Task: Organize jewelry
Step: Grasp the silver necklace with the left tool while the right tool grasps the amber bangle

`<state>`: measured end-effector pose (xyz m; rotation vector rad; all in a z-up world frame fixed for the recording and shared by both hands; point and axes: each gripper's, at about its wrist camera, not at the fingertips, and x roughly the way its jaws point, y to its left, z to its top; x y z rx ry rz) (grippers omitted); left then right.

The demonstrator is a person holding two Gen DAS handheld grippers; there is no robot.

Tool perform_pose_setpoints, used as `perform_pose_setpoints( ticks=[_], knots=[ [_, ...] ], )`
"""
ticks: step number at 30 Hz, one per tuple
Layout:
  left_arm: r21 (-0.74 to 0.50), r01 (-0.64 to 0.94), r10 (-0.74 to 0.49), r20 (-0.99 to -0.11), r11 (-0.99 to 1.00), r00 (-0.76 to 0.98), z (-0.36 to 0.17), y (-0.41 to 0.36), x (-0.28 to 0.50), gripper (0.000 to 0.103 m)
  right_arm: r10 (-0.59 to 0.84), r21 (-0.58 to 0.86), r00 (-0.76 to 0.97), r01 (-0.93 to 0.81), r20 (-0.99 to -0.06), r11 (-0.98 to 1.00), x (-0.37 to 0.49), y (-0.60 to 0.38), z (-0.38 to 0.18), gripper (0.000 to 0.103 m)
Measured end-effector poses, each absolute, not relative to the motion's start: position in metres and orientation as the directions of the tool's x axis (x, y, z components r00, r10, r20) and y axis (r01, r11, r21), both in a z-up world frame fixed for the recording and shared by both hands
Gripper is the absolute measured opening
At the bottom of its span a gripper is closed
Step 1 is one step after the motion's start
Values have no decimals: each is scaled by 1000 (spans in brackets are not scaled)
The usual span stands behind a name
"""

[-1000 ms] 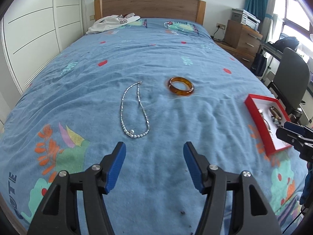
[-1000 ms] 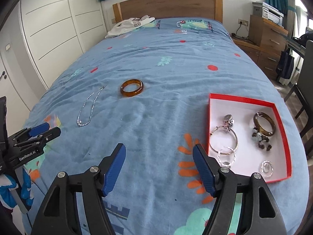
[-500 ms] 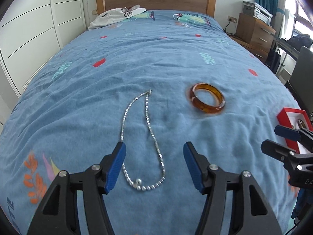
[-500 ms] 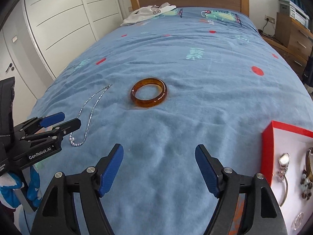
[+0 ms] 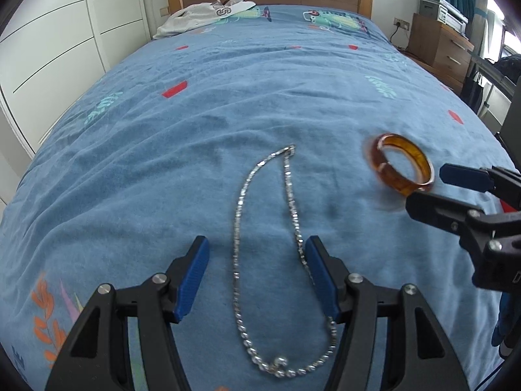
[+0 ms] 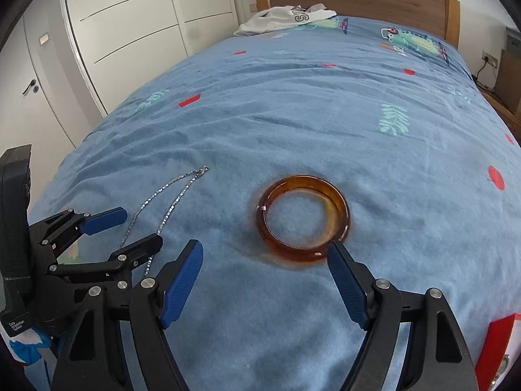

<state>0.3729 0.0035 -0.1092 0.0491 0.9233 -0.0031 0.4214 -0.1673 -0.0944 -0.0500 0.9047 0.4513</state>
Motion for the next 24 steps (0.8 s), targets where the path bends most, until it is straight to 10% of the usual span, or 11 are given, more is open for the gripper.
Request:
perform_pose_setpoints(
  ticks=[7, 17, 24],
  knots=[
    [-13, -4, -9, -804, 1000, 595, -122, 27, 377, 64, 360, 132, 496, -437, -790, 890, 442, -147, -112, 75],
    [-12, 1, -10, -794, 1000, 607, -125, 26, 377, 61, 370, 122, 479, -472, -796, 873, 456, -134, -126, 23],
    [-3, 25, -18, -784, 1000, 621, -119, 23, 381, 16, 421, 184, 486, -461, -766, 868, 455, -140, -121, 11]
  ],
)
